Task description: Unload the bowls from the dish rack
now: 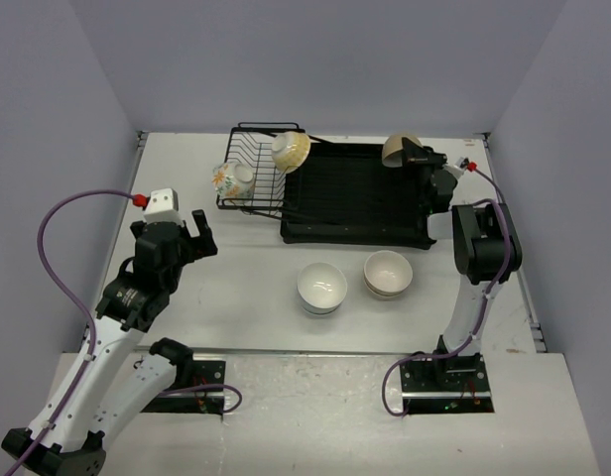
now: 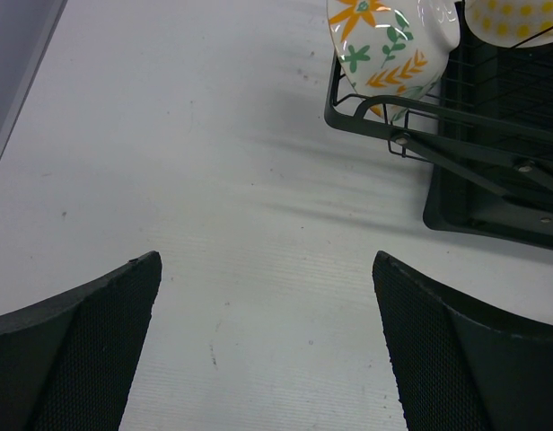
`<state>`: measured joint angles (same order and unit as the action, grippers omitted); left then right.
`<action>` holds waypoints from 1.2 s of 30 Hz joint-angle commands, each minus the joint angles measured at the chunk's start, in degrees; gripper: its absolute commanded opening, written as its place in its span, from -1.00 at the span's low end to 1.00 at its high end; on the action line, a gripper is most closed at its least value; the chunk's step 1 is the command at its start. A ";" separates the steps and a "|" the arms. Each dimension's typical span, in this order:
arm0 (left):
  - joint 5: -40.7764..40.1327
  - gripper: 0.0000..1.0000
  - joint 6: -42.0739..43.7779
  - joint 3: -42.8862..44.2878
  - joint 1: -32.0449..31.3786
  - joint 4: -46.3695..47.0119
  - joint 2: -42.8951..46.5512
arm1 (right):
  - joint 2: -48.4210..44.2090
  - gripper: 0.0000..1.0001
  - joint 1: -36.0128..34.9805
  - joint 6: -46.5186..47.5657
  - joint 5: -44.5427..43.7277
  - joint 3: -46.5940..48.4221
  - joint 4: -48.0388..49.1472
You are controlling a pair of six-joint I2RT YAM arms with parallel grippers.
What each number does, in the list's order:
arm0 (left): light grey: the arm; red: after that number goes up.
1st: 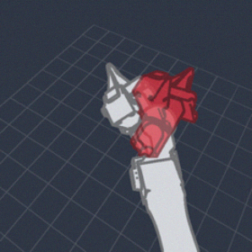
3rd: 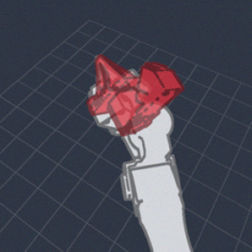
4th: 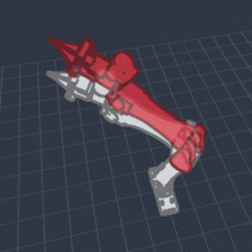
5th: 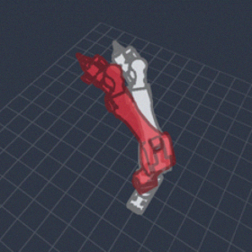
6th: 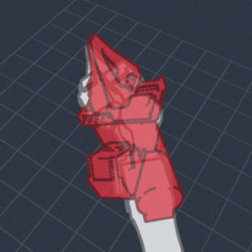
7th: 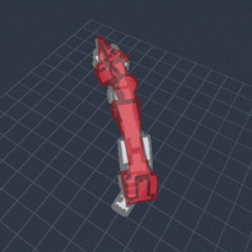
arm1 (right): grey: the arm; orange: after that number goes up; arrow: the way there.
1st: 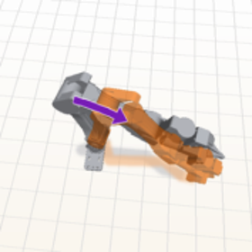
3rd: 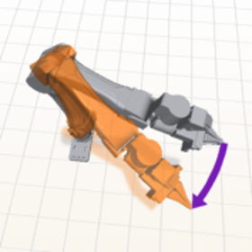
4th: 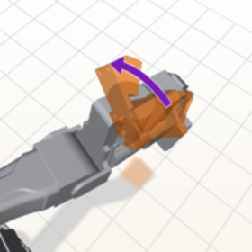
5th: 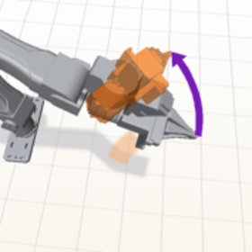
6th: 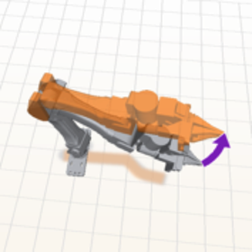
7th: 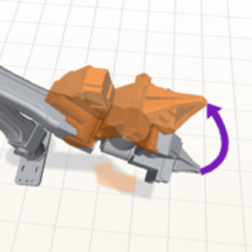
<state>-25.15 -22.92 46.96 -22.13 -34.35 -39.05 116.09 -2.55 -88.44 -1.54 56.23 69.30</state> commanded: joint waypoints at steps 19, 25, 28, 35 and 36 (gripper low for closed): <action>0.28 1.00 1.30 -0.20 0.68 2.36 0.29 | -30.21 -1.00 0.17 20.39 25.17 -5.68 3.71; -2.53 1.00 0.42 0.15 2.00 1.39 1.25 | -51.99 -1.00 -3.33 44.12 22.47 -7.62 -35.15; -3.68 1.00 0.07 0.32 3.05 1.04 1.87 | -62.72 -1.00 -6.67 54.21 17.39 -7.45 -51.72; -3.07 1.00 -0.02 0.33 4.29 0.86 2.92 | -74.08 -1.00 -13.97 66.20 12.70 -0.34 -84.91; -2.98 1.00 -0.02 0.33 4.38 1.04 3.27 | -74.60 -1.00 -14.76 66.73 11.75 0.80 -89.73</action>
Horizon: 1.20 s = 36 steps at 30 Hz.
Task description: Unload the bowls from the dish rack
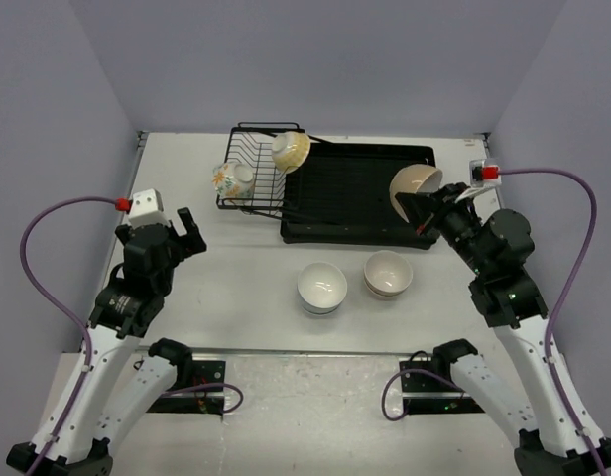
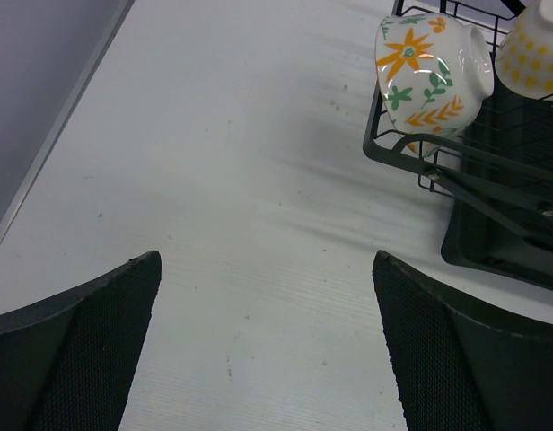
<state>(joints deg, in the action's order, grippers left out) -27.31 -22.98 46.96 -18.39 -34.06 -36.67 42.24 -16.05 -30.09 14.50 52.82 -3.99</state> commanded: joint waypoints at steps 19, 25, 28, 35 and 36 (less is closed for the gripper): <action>-0.11 1.00 0.13 -0.11 0.64 0.93 4.94 | 19.71 -1.00 -25.41 12.51 -30.13 12.74 -50.85; -0.11 1.00 0.13 -0.20 0.64 0.93 5.73 | 26.66 -1.00 -28.24 13.04 -32.16 13.54 -52.44; 0.06 1.00 0.13 -0.20 0.64 0.93 5.55 | 29.65 -1.00 -28.42 13.82 -32.78 13.28 -52.09; 0.24 1.00 0.22 -0.20 0.64 1.11 5.73 | 34.75 -1.00 -28.42 16.46 -32.35 15.30 -51.03; 0.15 1.00 0.22 -0.20 0.64 1.02 5.73 | 35.36 -1.00 -28.42 16.46 -32.00 15.38 -51.20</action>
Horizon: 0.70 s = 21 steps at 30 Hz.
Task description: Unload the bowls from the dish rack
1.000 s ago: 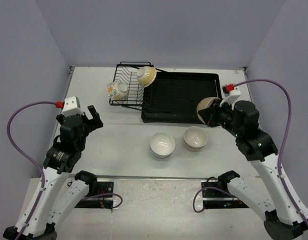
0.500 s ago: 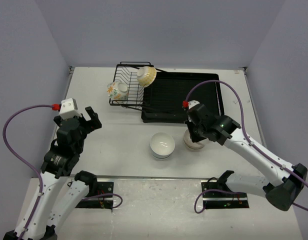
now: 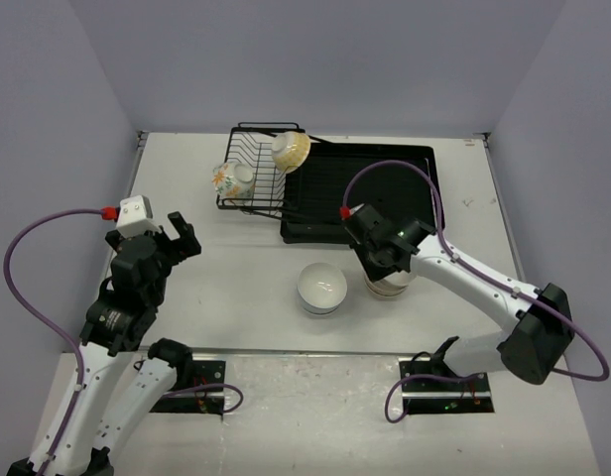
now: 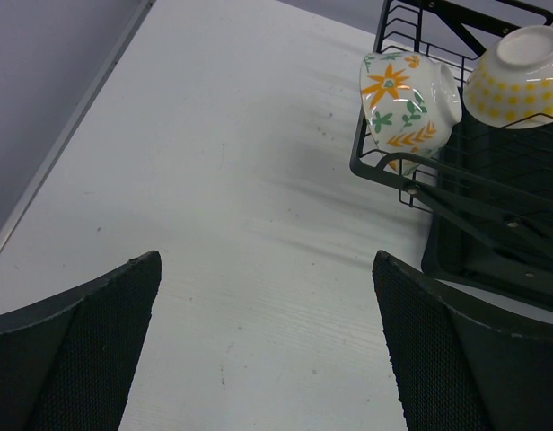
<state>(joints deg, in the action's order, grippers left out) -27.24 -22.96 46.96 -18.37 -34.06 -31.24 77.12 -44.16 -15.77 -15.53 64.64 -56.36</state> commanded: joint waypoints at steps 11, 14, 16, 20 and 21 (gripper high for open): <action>0.26 1.00 0.20 -0.29 0.62 1.11 0.39 | 4.53 -1.00 -0.75 -0.40 -3.98 0.49 0.46; 0.35 1.00 0.28 -0.29 0.62 1.11 0.31 | 5.32 -0.52 -0.92 -0.93 -4.51 0.05 0.81; 0.44 1.00 0.28 -0.29 0.62 1.19 0.39 | 5.41 -0.28 -1.28 -1.19 -4.60 0.40 0.55; 0.70 1.00 0.37 -0.38 0.62 1.28 0.22 | 4.09 -0.12 -2.77 -1.46 -3.63 2.50 0.55; 0.88 1.00 0.37 -0.38 0.62 1.28 0.13 | 3.48 -0.11 -2.95 -1.63 -3.46 2.94 0.29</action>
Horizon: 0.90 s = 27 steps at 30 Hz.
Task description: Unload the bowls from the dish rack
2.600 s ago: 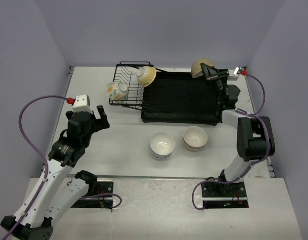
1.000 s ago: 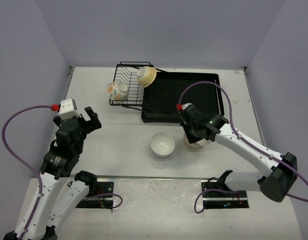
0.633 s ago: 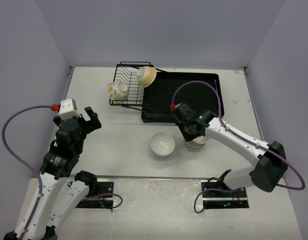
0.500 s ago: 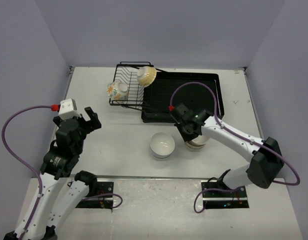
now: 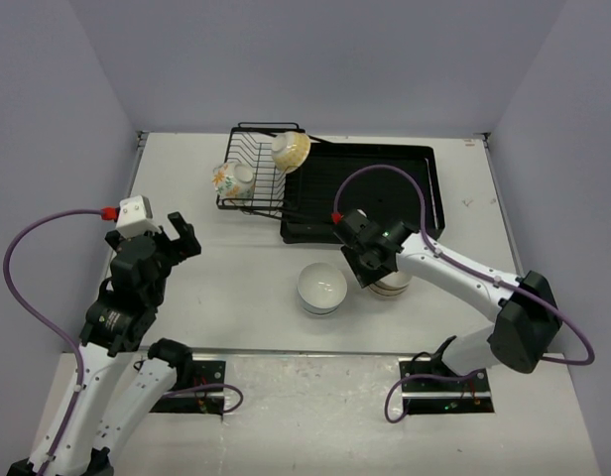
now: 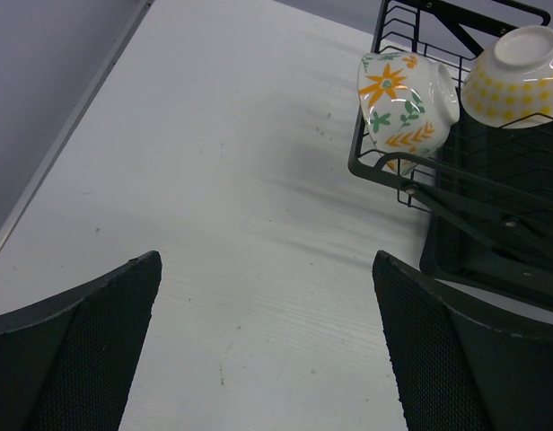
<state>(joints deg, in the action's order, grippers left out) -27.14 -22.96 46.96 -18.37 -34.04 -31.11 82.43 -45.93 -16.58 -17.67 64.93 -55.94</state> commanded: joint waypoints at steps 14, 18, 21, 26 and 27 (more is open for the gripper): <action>-0.64 1.00 -0.24 -0.03 0.62 0.64 -2.98 | -13.42 -0.45 -2.06 -0.91 -0.44 4.09 0.56; -2.91 1.00 -1.12 0.85 0.62 -0.49 -3.87 | -19.58 -0.63 -2.06 -2.57 2.20 -0.23 6.71; -1.62 1.00 -2.09 2.25 0.62 -1.11 -5.01 | -27.74 -0.43 -2.06 -3.98 3.61 -4.27 14.25; 6.46 1.00 -2.97 7.08 0.62 -0.59 -11.23 | -38.57 0.07 -1.97 -4.52 4.22 -9.99 20.70; 7.18 1.00 -2.71 8.05 0.53 -0.24 -12.38 | -39.97 0.11 -2.06 -4.60 4.31 -10.26 20.52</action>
<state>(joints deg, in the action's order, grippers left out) -24.53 -24.73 50.15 -18.37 -35.79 -40.53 45.63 -47.64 -20.03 -13.93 55.75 -42.04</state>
